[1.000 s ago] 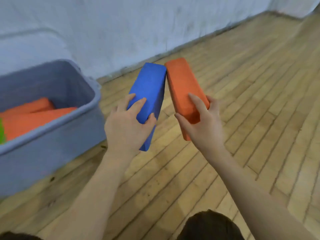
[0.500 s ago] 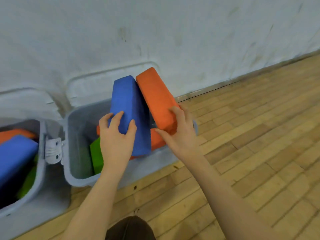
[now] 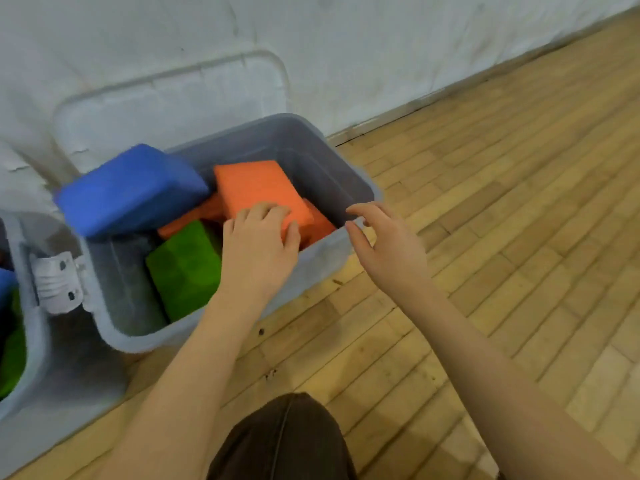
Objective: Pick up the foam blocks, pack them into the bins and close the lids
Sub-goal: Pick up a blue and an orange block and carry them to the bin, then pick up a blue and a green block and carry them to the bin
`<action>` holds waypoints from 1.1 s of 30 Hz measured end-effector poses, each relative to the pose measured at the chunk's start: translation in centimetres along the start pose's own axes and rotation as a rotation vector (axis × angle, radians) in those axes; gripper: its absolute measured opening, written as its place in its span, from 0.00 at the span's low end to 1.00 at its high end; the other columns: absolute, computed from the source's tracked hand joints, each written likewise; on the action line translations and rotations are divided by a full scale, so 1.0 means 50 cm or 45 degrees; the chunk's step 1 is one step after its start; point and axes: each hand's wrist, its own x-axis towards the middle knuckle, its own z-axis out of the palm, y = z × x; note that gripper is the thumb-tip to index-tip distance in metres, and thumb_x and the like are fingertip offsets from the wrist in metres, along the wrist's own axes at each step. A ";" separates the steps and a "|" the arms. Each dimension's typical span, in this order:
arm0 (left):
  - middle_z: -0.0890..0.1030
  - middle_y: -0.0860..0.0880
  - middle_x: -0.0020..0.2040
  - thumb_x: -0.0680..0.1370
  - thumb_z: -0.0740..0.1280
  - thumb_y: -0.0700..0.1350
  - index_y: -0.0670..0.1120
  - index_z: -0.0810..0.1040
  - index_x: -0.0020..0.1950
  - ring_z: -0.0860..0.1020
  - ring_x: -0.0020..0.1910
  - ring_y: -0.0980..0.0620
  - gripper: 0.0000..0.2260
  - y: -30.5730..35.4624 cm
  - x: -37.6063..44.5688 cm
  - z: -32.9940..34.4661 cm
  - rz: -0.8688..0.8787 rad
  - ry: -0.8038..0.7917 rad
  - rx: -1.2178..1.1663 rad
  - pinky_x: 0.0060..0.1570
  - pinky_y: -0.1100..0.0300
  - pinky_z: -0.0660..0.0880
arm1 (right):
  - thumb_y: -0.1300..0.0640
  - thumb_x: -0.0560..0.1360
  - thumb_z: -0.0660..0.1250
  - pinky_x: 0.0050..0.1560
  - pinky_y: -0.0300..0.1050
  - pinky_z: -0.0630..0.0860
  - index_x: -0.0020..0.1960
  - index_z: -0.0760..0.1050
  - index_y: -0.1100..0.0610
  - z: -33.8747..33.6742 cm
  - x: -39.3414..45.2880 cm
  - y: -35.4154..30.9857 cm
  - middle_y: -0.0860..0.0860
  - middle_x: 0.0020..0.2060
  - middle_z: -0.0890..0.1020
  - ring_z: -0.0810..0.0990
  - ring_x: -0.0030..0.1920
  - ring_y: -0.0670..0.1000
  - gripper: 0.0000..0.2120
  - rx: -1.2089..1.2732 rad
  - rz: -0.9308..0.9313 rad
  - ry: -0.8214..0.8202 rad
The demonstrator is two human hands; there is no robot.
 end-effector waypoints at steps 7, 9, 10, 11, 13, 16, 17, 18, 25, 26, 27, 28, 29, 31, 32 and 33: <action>0.78 0.43 0.58 0.79 0.57 0.50 0.43 0.77 0.61 0.75 0.57 0.41 0.17 0.311 0.002 0.126 0.516 -0.408 -0.323 0.58 0.46 0.69 | 0.50 0.79 0.59 0.44 0.50 0.77 0.59 0.75 0.52 -0.235 -0.165 0.177 0.47 0.50 0.80 0.79 0.49 0.50 0.12 -0.298 0.456 0.209; 0.78 0.44 0.59 0.79 0.57 0.51 0.44 0.77 0.62 0.74 0.58 0.43 0.17 0.403 -0.037 0.172 0.663 -0.507 -0.430 0.59 0.48 0.68 | 0.50 0.79 0.58 0.45 0.52 0.78 0.59 0.75 0.52 -0.305 -0.239 0.213 0.47 0.50 0.80 0.78 0.49 0.49 0.12 -0.358 0.606 0.260; 0.78 0.44 0.58 0.79 0.58 0.50 0.44 0.77 0.61 0.74 0.58 0.43 0.17 0.447 -0.066 0.188 0.727 -0.552 -0.484 0.59 0.49 0.69 | 0.51 0.79 0.58 0.46 0.52 0.77 0.59 0.75 0.52 -0.338 -0.283 0.226 0.47 0.50 0.80 0.78 0.49 0.49 0.12 -0.368 0.686 0.296; 0.78 0.44 0.58 0.79 0.59 0.49 0.44 0.77 0.62 0.74 0.58 0.43 0.15 0.488 -0.099 0.204 0.778 -0.606 -0.528 0.58 0.52 0.68 | 0.51 0.79 0.58 0.47 0.52 0.77 0.59 0.75 0.52 -0.368 -0.332 0.238 0.47 0.50 0.80 0.78 0.50 0.49 0.12 -0.378 0.759 0.331; 0.77 0.44 0.59 0.80 0.60 0.46 0.44 0.76 0.63 0.73 0.58 0.45 0.14 0.551 -0.170 0.235 0.868 -0.711 -0.560 0.56 0.56 0.66 | 0.51 0.79 0.58 0.47 0.52 0.77 0.58 0.75 0.53 -0.413 -0.435 0.257 0.47 0.50 0.79 0.77 0.49 0.49 0.12 -0.405 0.902 0.392; 0.77 0.45 0.59 0.80 0.60 0.45 0.43 0.76 0.63 0.74 0.58 0.46 0.14 0.633 -0.294 0.278 1.044 -0.855 -0.642 0.55 0.57 0.67 | 0.51 0.79 0.58 0.45 0.40 0.76 0.58 0.75 0.52 -0.444 -0.614 0.264 0.45 0.51 0.79 0.76 0.49 0.45 0.12 -0.451 1.131 0.541; 0.77 0.45 0.60 0.80 0.60 0.45 0.42 0.76 0.63 0.74 0.59 0.45 0.14 0.657 -0.343 0.294 1.119 -0.903 -0.652 0.57 0.55 0.69 | 0.52 0.79 0.59 0.43 0.36 0.74 0.58 0.75 0.52 -0.447 -0.675 0.261 0.44 0.51 0.79 0.76 0.48 0.44 0.11 -0.478 1.208 0.607; 0.76 0.45 0.61 0.80 0.59 0.45 0.42 0.75 0.63 0.74 0.60 0.45 0.14 0.681 -0.397 0.308 1.192 -0.958 -0.647 0.59 0.54 0.69 | 0.52 0.79 0.59 0.42 0.36 0.73 0.57 0.76 0.52 -0.446 -0.738 0.258 0.44 0.50 0.79 0.77 0.48 0.44 0.11 -0.505 1.285 0.678; 0.76 0.45 0.61 0.79 0.61 0.44 0.43 0.75 0.64 0.72 0.62 0.44 0.14 0.765 -0.842 0.332 1.632 -1.316 -0.667 0.63 0.50 0.66 | 0.54 0.78 0.61 0.45 0.41 0.74 0.56 0.77 0.54 -0.388 -1.215 0.158 0.46 0.51 0.79 0.77 0.49 0.47 0.10 -0.642 1.783 1.047; 0.75 0.46 0.62 0.80 0.60 0.45 0.44 0.74 0.65 0.71 0.63 0.46 0.15 0.758 -0.903 0.330 1.664 -1.372 -0.667 0.64 0.52 0.65 | 0.54 0.78 0.61 0.45 0.39 0.72 0.57 0.76 0.54 -0.366 -1.276 0.135 0.46 0.52 0.79 0.76 0.51 0.47 0.10 -0.643 1.863 1.074; 0.74 0.47 0.63 0.80 0.59 0.46 0.46 0.73 0.66 0.70 0.64 0.47 0.15 0.748 -0.962 0.327 1.702 -1.437 -0.650 0.64 0.53 0.64 | 0.53 0.78 0.61 0.47 0.41 0.72 0.58 0.76 0.54 -0.340 -1.334 0.113 0.46 0.53 0.78 0.76 0.53 0.49 0.11 -0.648 1.942 1.094; 0.73 0.48 0.64 0.81 0.58 0.46 0.47 0.72 0.68 0.68 0.64 0.49 0.16 0.736 -1.018 0.323 1.744 -1.501 -0.628 0.65 0.55 0.63 | 0.52 0.77 0.60 0.50 0.46 0.73 0.58 0.76 0.54 -0.314 -1.388 0.091 0.47 0.55 0.78 0.75 0.55 0.52 0.12 -0.670 2.025 1.099; 0.72 0.49 0.65 0.81 0.58 0.47 0.47 0.71 0.68 0.68 0.65 0.50 0.16 0.721 -1.071 0.321 1.781 -1.560 -0.609 0.65 0.56 0.62 | 0.51 0.76 0.60 0.53 0.50 0.73 0.59 0.76 0.54 -0.287 -1.437 0.070 0.48 0.56 0.78 0.75 0.57 0.55 0.14 -0.708 2.103 1.083; 0.71 0.50 0.66 0.81 0.57 0.47 0.48 0.70 0.69 0.67 0.65 0.51 0.17 0.688 -1.166 0.315 1.828 -1.677 -0.567 0.66 0.56 0.62 | 0.51 0.75 0.61 0.60 0.55 0.69 0.61 0.76 0.55 -0.233 -1.528 0.026 0.52 0.60 0.77 0.73 0.61 0.59 0.17 -0.801 2.255 1.033; 0.71 0.51 0.66 0.81 0.58 0.47 0.48 0.69 0.70 0.67 0.66 0.50 0.17 0.670 -1.208 0.315 1.851 -1.723 -0.541 0.66 0.55 0.62 | 0.52 0.75 0.63 0.62 0.57 0.66 0.62 0.75 0.55 -0.209 -1.566 0.004 0.53 0.64 0.75 0.71 0.63 0.60 0.17 -0.834 2.335 1.002; 0.71 0.51 0.67 0.80 0.58 0.47 0.48 0.68 0.70 0.67 0.66 0.50 0.18 0.651 -1.247 0.317 1.887 -1.756 -0.509 0.66 0.53 0.63 | 0.52 0.75 0.64 0.65 0.58 0.62 0.64 0.74 0.55 -0.186 -1.598 -0.016 0.55 0.67 0.72 0.68 0.66 0.61 0.19 -0.849 2.416 0.962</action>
